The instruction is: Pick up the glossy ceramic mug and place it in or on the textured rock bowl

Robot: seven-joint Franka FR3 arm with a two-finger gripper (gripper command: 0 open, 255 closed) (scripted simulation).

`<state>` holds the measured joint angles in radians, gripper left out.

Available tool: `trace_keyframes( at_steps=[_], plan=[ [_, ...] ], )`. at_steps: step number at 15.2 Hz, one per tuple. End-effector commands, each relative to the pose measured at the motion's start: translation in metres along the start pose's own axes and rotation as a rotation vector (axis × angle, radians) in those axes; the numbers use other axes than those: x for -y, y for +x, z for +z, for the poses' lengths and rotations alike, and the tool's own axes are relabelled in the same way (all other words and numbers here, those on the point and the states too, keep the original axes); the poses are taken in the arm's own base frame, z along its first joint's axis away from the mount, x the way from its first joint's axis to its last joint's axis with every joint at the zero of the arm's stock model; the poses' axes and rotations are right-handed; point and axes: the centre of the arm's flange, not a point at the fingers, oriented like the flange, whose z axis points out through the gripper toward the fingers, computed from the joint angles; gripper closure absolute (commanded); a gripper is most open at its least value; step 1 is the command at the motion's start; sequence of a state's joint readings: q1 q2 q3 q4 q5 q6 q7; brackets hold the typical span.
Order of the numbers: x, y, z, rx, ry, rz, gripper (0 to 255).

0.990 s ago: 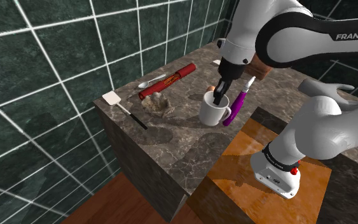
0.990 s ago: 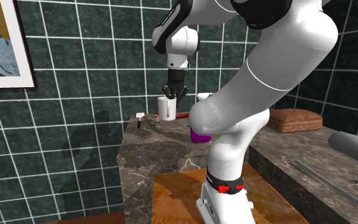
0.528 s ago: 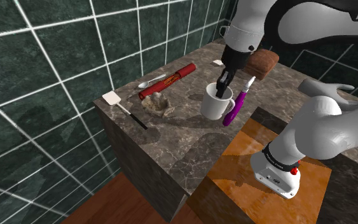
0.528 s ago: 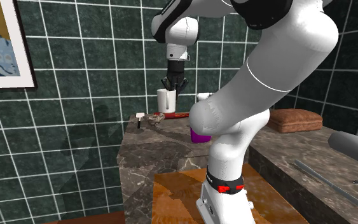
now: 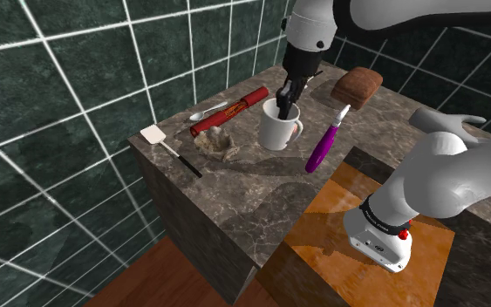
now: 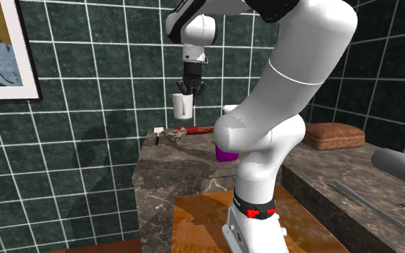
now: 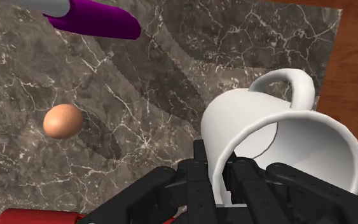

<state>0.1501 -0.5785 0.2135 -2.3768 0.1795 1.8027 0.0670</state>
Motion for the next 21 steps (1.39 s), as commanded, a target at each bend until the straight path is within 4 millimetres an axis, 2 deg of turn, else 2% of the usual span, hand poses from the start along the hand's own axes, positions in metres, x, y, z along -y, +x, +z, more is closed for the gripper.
trace_keyframes(
  at_steps=[1, 9, 10, 21],
  plan=[
    [0.003, 0.024, -0.003, 0.000, 0.000, 0.000, 255],
    [0.023, 0.127, -0.015, 0.000, 0.000, 0.000, 255],
    [0.027, 0.145, -0.017, 0.000, 0.000, 0.000, 255],
    [0.023, 0.145, 0.041, 0.000, 0.000, 0.000, 255]
  ],
)
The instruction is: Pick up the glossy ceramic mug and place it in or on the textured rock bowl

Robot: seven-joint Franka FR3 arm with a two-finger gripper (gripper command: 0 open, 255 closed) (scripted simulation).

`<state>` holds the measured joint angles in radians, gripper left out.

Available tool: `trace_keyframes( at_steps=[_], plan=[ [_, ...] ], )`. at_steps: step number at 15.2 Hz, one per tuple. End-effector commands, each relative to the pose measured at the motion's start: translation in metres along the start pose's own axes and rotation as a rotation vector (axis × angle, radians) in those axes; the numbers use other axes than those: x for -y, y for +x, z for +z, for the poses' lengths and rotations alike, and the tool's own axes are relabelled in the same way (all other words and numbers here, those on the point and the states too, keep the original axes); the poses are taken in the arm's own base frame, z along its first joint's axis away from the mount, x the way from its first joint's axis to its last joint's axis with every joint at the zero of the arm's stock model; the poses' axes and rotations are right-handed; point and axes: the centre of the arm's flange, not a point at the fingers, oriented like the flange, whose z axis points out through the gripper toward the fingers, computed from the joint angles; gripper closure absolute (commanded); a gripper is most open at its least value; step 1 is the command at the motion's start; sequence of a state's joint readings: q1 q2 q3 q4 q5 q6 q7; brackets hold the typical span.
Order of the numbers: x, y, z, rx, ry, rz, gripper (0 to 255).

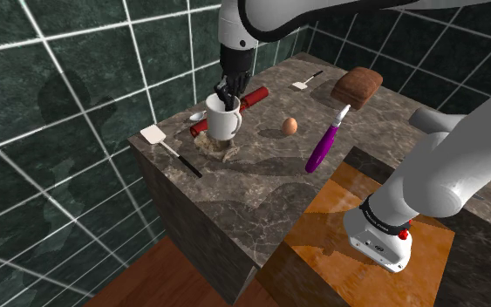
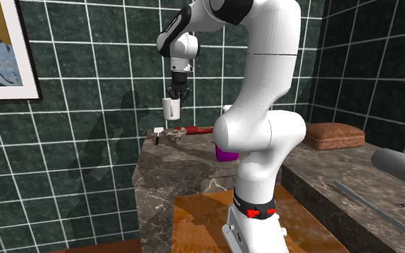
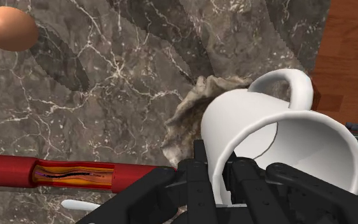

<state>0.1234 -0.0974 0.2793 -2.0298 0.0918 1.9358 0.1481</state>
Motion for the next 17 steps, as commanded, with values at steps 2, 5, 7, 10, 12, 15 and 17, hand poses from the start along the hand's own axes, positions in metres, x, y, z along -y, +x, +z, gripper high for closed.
trace_keyframes(
  at_steps=[2, 5, 7, 10, 12, 15, 17],
  plan=[
    [-0.002, 0.000, 0.015, -0.001, 0.000, 0.000, 255],
    [-0.003, 0.001, 0.031, -0.001, 0.000, 0.000, 255],
    [-0.003, 0.001, 0.039, -0.001, 0.000, 0.000, 255],
    [-0.003, 0.001, 0.040, -0.001, 0.000, 0.000, 255],
    [-0.003, 0.001, 0.040, -0.001, 0.000, 0.000, 255],
    [-0.003, 0.001, 0.040, -0.001, 0.000, 0.000, 0],
    [-0.003, 0.001, 0.040, -0.001, 0.000, 0.000, 0]
  ],
)
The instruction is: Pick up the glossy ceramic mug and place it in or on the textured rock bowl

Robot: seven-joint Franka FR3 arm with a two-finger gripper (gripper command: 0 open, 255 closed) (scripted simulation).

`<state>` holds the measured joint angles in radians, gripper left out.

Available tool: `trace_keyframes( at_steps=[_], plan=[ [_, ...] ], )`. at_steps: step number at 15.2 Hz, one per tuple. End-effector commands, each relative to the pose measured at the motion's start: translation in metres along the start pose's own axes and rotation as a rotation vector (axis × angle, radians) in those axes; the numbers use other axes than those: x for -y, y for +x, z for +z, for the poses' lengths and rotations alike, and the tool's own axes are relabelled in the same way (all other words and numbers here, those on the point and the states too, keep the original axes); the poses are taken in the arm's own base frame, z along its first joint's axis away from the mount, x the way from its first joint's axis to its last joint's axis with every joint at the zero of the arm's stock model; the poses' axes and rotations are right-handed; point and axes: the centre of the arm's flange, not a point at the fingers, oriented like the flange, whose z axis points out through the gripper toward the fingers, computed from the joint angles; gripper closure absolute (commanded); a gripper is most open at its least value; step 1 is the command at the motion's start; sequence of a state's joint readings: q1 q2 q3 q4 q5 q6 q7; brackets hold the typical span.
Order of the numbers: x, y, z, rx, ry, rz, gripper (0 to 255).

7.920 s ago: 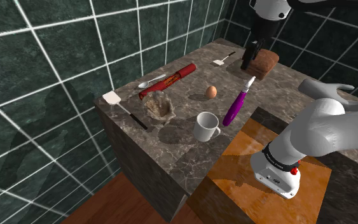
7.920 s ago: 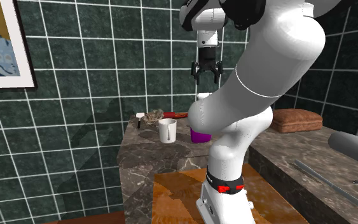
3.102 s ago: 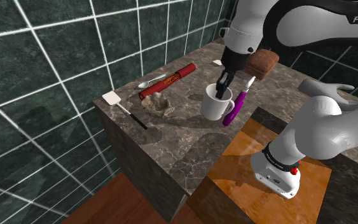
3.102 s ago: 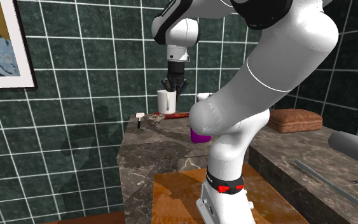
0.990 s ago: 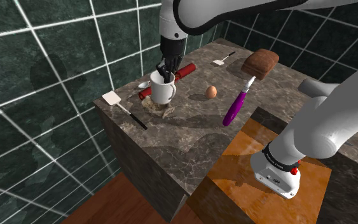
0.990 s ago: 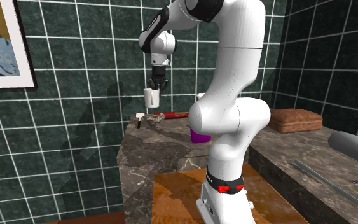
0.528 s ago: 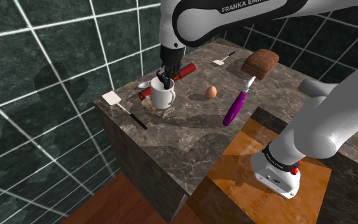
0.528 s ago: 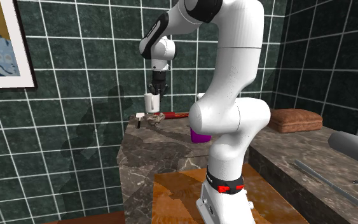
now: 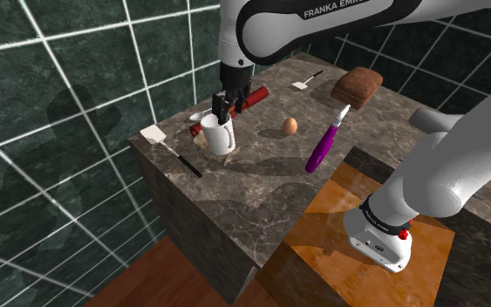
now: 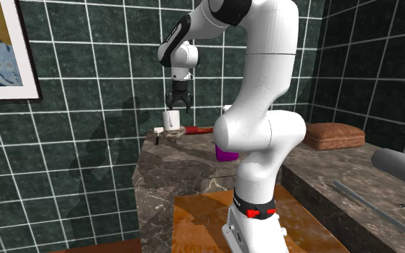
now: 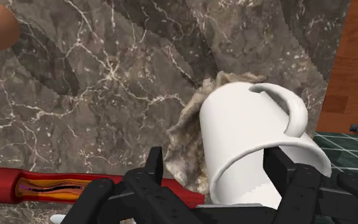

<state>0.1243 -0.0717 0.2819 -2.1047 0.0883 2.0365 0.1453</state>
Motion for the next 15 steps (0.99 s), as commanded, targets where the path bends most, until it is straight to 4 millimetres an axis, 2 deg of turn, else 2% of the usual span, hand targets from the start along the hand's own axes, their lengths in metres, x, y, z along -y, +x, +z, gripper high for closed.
trace_keyframes(
  at_steps=[1, 3, 7, 15],
  plan=[
    [0.000, 0.000, 0.000, 0.000, 0.000, 0.000, 0],
    [0.000, 0.000, 0.000, 0.000, 0.000, 0.000, 0],
    [0.000, 0.000, -0.050, 0.000, 0.000, 0.000, 0],
    [0.000, 0.000, -0.050, 0.000, 0.000, 0.000, 0]
  ],
)
